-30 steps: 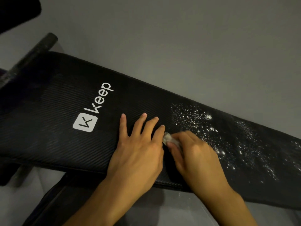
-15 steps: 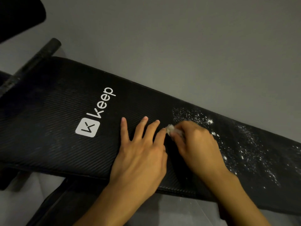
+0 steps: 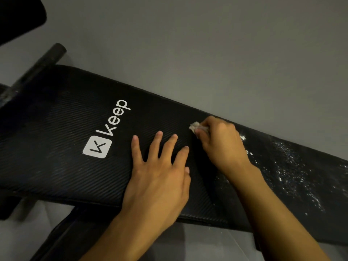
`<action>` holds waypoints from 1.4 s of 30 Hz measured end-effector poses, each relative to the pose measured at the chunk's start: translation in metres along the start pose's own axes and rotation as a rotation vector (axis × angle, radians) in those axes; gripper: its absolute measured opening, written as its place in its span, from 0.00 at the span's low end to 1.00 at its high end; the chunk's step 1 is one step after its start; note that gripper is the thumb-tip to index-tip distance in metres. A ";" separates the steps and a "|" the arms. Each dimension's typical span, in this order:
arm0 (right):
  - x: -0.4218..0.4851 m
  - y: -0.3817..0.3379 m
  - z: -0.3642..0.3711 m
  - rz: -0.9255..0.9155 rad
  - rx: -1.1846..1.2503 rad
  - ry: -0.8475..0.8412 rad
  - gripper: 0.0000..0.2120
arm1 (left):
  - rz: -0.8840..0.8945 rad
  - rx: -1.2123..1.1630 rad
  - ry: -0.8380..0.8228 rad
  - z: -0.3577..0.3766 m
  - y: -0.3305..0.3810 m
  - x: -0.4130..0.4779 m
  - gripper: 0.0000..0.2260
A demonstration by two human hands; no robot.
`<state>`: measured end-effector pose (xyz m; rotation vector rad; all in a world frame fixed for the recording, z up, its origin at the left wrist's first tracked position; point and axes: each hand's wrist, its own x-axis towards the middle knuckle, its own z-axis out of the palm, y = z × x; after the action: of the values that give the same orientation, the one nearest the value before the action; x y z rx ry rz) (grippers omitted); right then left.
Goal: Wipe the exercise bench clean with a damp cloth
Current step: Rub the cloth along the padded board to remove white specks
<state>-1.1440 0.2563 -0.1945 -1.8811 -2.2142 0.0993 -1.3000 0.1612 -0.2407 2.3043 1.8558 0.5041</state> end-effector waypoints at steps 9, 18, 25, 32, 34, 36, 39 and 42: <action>-0.013 0.004 -0.006 -0.018 0.013 -0.077 0.09 | -0.009 -0.015 0.001 0.001 0.000 0.002 0.23; 0.020 -0.005 -0.002 0.082 0.012 -0.048 0.11 | 0.005 -0.032 0.019 0.003 -0.001 0.002 0.22; 0.048 0.004 -0.004 0.099 -0.020 -0.049 0.13 | -0.001 -0.041 0.025 0.002 0.000 0.003 0.23; 0.022 -0.004 -0.005 0.075 0.000 -0.075 0.12 | 0.011 -0.051 0.020 -0.001 -0.002 0.001 0.23; -0.024 -0.008 -0.011 0.008 0.051 -0.094 0.13 | 0.015 -0.052 0.014 -0.003 -0.002 0.000 0.24; -0.070 -0.013 -0.018 -0.009 0.077 -0.134 0.15 | 0.022 -0.053 0.001 -0.004 -0.002 -0.001 0.25; -0.123 -0.020 -0.021 0.042 0.087 -0.181 0.17 | 0.019 -0.063 -0.017 -0.007 -0.002 -0.001 0.23; -0.152 -0.026 -0.019 0.059 0.050 -0.128 0.13 | 0.022 -0.074 -0.016 -0.009 0.000 -0.002 0.21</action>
<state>-1.1428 0.1011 -0.1914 -1.9643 -2.2147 0.2902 -1.3031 0.1581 -0.2329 2.2769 1.7761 0.5461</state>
